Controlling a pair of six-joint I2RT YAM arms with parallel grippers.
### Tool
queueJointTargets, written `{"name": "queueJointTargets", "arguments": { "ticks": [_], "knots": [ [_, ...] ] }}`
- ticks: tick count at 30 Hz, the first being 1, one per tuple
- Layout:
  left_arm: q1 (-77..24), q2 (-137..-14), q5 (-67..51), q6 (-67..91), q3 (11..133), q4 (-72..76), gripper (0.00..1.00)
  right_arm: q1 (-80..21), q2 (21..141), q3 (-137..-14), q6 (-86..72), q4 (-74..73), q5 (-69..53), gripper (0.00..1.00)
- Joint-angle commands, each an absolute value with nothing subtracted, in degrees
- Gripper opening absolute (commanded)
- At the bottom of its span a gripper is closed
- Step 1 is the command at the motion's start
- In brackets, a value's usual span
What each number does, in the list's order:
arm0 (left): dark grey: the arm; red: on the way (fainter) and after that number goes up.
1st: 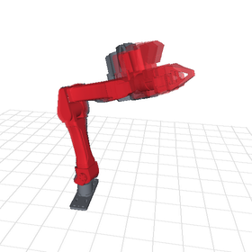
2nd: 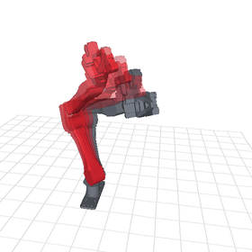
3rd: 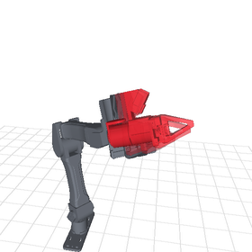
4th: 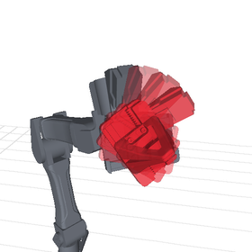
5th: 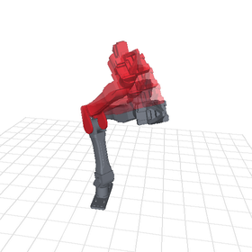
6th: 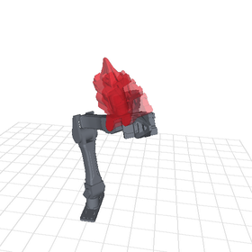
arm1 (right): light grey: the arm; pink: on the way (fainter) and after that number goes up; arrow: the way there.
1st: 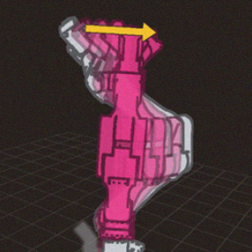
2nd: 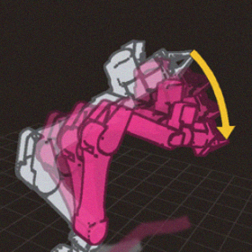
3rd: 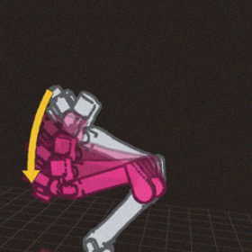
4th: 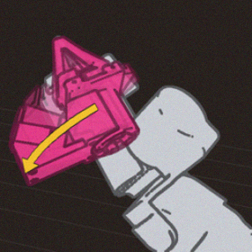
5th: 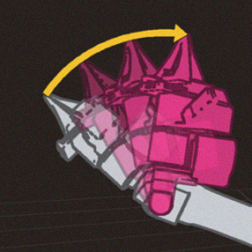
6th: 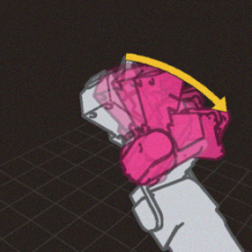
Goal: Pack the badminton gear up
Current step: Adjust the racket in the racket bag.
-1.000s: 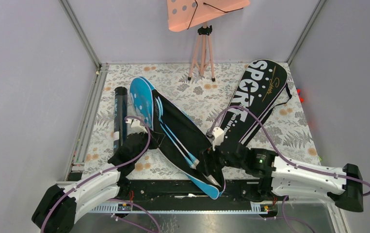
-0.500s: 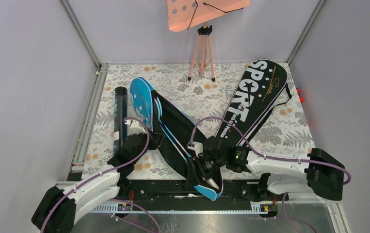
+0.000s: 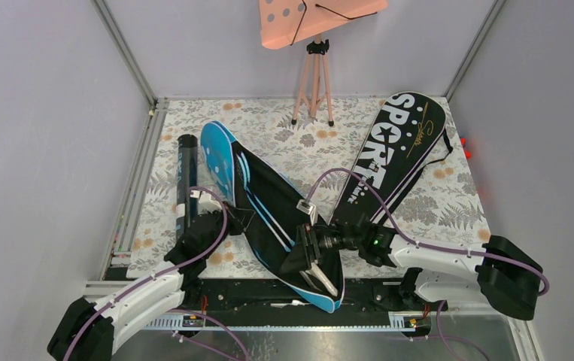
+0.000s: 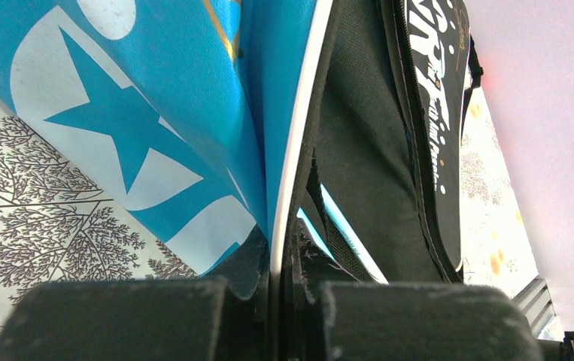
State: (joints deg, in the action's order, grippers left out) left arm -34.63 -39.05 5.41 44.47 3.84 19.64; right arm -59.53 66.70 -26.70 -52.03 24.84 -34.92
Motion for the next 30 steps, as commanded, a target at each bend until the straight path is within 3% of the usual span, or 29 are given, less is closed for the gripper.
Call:
{"name": "queueJointTargets", "arguments": {
  "ticks": [1, 8, 9, 10, 11, 12, 15, 21, 26, 30],
  "knots": [
    [-35.9, -38.5, 3.6, 45.6, 3.6, 20.0, 0.0, -59.0, 63.9, -27.2, -51.5, 39.7, -32.7, 0.85],
    [-36.4, -39.5, 6.2, 46.1, 4.3, 19.1, 0.0, -58.4, 68.3, -24.4, -58.1, 58.7, -39.0, 0.79],
    [-36.5, -39.7, 6.9, 46.3, 4.5, 18.7, 0.0, -58.1, 67.1, -24.0, -58.4, 63.7, -39.6, 0.72],
    [-36.6, -39.9, 7.4, 46.3, 4.6, 18.3, 0.0, -58.0, 65.2, -23.9, -57.4, 64.3, -40.0, 0.55],
    [-36.8, -40.1, 7.9, 46.3, 4.6, 18.2, 0.0, -58.1, 61.9, -24.3, -54.5, 61.9, -40.3, 0.31],
    [-36.8, -40.2, 8.3, 46.4, 4.6, 18.1, 0.0, -58.1, 58.7, -25.0, -50.9, 56.7, -40.2, 0.19],
    [-37.0, -40.4, 9.7, 46.4, 4.5, 17.9, 0.0, -58.2, 49.3, -26.5, -38.7, 40.6, -36.9, 0.0],
    [-37.1, -41.6, 13.5, 47.1, 5.5, 14.9, 0.0, -58.2, 33.0, -28.5, -23.9, 25.3, -30.8, 0.0],
    [-37.1, -43.1, 16.3, 47.9, 6.0, 13.9, 0.0, -58.2, 23.2, -26.2, -18.4, 29.6, -34.3, 0.0],
    [-37.1, -44.7, 18.4, 48.0, 6.6, 12.3, 0.0, -58.2, 17.6, -26.7, -14.2, 23.9, -30.7, 0.0]
  ]
}}
